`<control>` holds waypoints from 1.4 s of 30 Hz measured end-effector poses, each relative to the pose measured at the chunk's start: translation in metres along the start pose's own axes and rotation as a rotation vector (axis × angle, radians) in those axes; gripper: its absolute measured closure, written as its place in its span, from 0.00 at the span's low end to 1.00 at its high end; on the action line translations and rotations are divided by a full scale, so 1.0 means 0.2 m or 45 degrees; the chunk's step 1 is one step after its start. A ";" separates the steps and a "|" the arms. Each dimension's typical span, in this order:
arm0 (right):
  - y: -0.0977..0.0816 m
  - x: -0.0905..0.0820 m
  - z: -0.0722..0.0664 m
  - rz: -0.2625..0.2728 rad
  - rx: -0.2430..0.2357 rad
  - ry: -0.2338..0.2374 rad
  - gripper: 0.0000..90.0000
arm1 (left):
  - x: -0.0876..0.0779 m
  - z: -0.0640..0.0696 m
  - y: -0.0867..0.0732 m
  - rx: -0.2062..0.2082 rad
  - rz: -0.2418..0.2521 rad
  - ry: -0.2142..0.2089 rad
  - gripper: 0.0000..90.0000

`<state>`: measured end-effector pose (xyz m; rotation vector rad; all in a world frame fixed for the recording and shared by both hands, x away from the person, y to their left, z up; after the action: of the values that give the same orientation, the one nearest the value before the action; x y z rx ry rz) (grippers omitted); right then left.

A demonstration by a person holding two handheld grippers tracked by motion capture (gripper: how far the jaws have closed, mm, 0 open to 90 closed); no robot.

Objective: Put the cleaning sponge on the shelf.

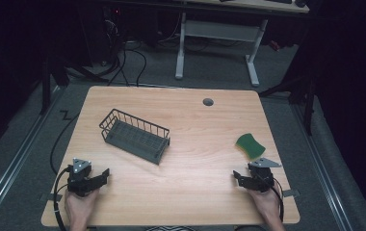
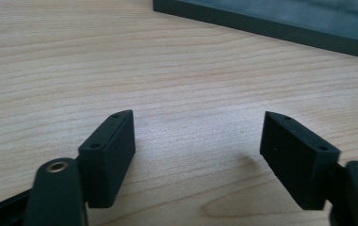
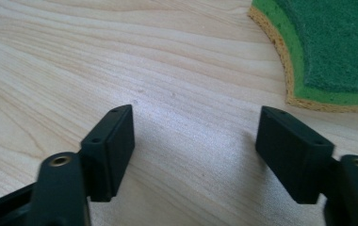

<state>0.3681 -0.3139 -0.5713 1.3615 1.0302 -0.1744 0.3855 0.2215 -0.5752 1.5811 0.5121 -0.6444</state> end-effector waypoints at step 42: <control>0.70 0.60 -0.57 -0.033 -0.261 0.421 0.67 | 0.26 -0.10 0.44 0.010 0.002 0.037 0.56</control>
<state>0.4706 -0.1252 -0.5387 1.2132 1.3036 0.1402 0.4853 0.2296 -0.5431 1.6001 0.5301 -0.6240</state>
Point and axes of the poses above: each handheld gripper's, and its own axes: x roughly forward along the jaws, y roughly out of its top, z roughly to its right, the point moved 6 cm from there along x, roughly forward along the jaws, and after that the axes turned 12 degrees about y, right-handed, at the moved point
